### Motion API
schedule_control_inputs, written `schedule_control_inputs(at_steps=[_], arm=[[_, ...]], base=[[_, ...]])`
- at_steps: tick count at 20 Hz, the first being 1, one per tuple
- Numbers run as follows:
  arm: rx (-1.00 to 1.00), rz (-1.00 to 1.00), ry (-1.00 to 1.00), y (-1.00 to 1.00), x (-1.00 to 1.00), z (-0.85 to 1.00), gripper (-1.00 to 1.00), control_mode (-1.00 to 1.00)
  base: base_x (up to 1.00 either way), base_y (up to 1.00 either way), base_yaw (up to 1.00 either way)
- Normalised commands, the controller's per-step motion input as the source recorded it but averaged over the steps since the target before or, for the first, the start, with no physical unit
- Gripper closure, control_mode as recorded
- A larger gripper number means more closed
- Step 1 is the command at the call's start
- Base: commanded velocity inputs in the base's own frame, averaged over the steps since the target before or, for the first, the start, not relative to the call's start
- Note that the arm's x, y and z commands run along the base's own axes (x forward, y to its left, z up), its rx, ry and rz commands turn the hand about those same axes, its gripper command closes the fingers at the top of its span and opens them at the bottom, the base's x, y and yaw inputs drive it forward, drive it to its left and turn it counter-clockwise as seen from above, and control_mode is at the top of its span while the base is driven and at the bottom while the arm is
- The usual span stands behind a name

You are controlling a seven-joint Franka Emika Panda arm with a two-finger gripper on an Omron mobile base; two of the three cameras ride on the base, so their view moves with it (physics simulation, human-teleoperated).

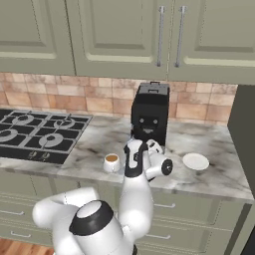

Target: Take a sugar cube from the saucer and place it inside the coffee. Then, grab milk from the fridge and place it next to the coffee on the counter to sweeten the coffee.

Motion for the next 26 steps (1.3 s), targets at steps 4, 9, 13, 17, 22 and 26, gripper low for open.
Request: schedule_control_inputs(at_steps=[4, 9, 13, 17, 22, 26], arm=[[-0.09, 0.02, -0.08, 0.03, -0.15, 0.00, -1.00, -1.00], [-0.01, 0.00, -0.01, 0.00, 0.00, 0.00, -1.00, -1.00], [0.00, 0.00, 0.00, 0.00, 0.00, 0.00, -1.00, -1.00], [0.00, 0.00, -0.01, -0.02, -0.01, 0.00, -1.00, -1.00], [0.00, 0.00, -0.07, -0.07, -0.10, 0.00, -1.00, -1.00], [0.00, 0.00, -0.06, -0.07, -0.12, 0.00, -1.00, -1.00]], base=[[0.00, 0.00, 0.00], [0.00, 0.00, 0.00], [0.00, 0.00, 0.00], [0.00, 0.00, 0.00], [0.00, 0.00, 0.00], [0.00, 0.00, 0.00]])
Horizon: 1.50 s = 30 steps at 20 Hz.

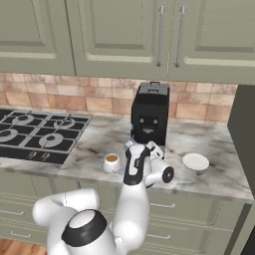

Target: Take a sugar cube from the saucer and place it inside the coffee. Then, grab milk from the fridge and place it next to the coffee on the counter to sweeten the coffee.

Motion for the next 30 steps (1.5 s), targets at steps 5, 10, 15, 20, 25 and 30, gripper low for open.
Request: schedule_control_inputs(at_steps=[5, 10, 15, 20, 25, 30], arm=[[0.00, 0.00, -0.06, -0.08, -0.13, 0.00, -1.00, -1.00], [0.00, 0.00, -0.07, -0.15, -0.12, 0.00, -1.00, -1.00], [0.00, 0.00, -0.08, -0.21, -0.11, 0.00, -1.00, -1.00], [0.00, 0.00, -0.09, -0.21, -0.06, 0.00, -1.00, -1.00], [-0.01, 0.00, -0.18, -0.08, -0.26, 0.12, -1.00, -1.00], [-0.13, 0.00, -0.43, 0.07, -0.47, 0.36, -1.00, -1.00]], base=[[0.00, 0.00, 0.00], [0.00, 0.00, 0.00], [0.00, 0.00, 0.00], [0.00, 0.00, 0.00], [0.00, 0.00, 0.00], [0.00, 0.00, 0.00]])
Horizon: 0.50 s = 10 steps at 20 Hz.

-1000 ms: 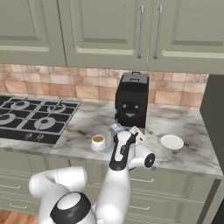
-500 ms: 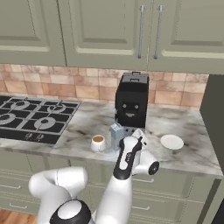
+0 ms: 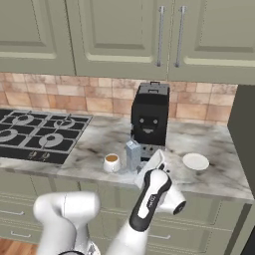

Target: Take a sugar cube from the saucer and place it inside the coffee. Then, grab milk from the fridge and place it next to the coffee on the counter to sweeten the coffee.

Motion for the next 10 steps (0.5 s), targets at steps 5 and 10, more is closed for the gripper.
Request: schedule_control_inputs(at_steps=[5, 10], arm=[[-0.25, 0.00, -0.61, 0.39, -0.52, 0.61, -1.00, -1.00], [-0.29, 0.00, -0.61, 0.67, -0.44, 0.86, -1.00, -1.00]], base=[[0.00, 0.00, 0.00], [0.00, 0.00, 0.00]])
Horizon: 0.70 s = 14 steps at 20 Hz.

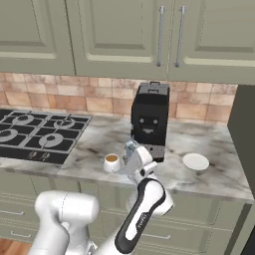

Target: Take a sugar cube from the saucer and place it inside the coffee. Then, grab milk from the fridge and place it next to the coffee on the counter to sweeten the coffee.

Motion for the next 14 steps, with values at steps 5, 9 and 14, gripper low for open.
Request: schedule_control_inputs(at_steps=[5, 9, 14], arm=[[-0.37, 0.00, -0.49, 0.97, -0.15, 1.00, -1.00, -1.00], [-0.42, 0.00, -0.34, 1.00, -0.01, 1.00, -1.00, -1.00], [-0.45, 0.00, -0.24, 1.00, 0.00, 1.00, -1.00, -1.00]], base=[[0.00, 0.00, 0.00], [0.00, 0.00, 0.00], [0.00, 0.00, 0.00]])
